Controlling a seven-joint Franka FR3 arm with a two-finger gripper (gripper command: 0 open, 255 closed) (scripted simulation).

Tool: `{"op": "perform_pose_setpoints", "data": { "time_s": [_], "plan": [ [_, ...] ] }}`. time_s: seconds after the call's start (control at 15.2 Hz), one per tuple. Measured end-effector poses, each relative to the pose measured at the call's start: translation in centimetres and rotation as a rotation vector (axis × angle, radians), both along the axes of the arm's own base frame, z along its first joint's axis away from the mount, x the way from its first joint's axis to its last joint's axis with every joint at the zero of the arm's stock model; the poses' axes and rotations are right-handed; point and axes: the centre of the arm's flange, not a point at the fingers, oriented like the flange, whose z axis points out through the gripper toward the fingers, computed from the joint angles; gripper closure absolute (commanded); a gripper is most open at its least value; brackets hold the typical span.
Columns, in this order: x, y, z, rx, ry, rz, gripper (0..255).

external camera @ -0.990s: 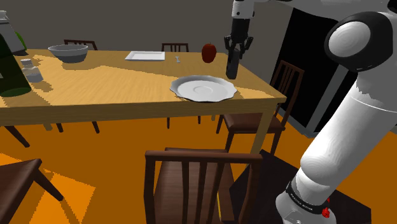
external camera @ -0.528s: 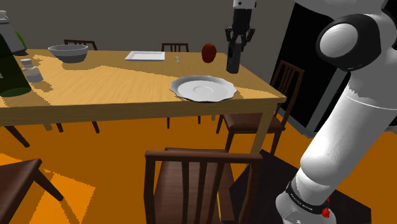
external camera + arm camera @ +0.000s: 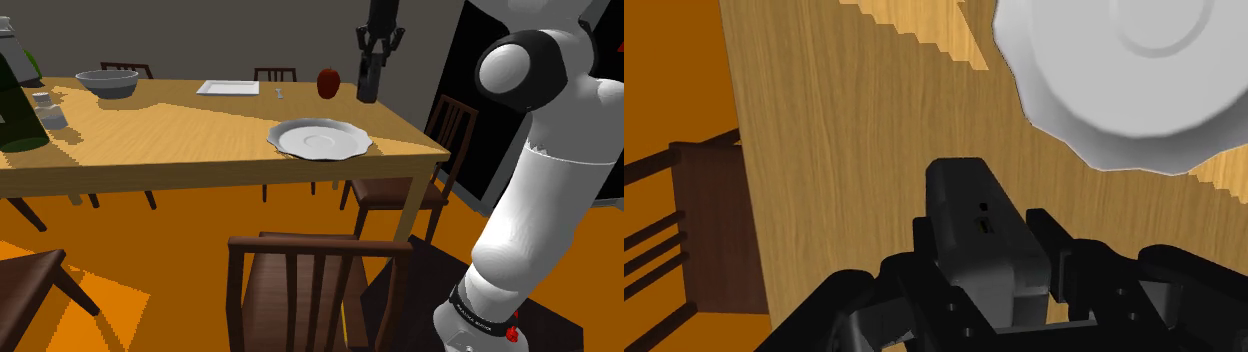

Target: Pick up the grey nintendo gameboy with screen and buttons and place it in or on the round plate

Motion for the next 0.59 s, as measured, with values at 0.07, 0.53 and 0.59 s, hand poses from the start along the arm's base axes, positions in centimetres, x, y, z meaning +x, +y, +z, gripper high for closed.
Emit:
{"op": "perform_pose_setpoints", "data": {
  "time_s": [0.07,0.53,0.59],
  "plan": [
    [0.0,0.0,0.5,0.0,0.0,0.0,255],
    [-0.4,8.0,2.3,0.0,0.0,0.002,255],
    [-0.6,9.2,2.7,0.0,0.0,0.001,255]
  ]
}}
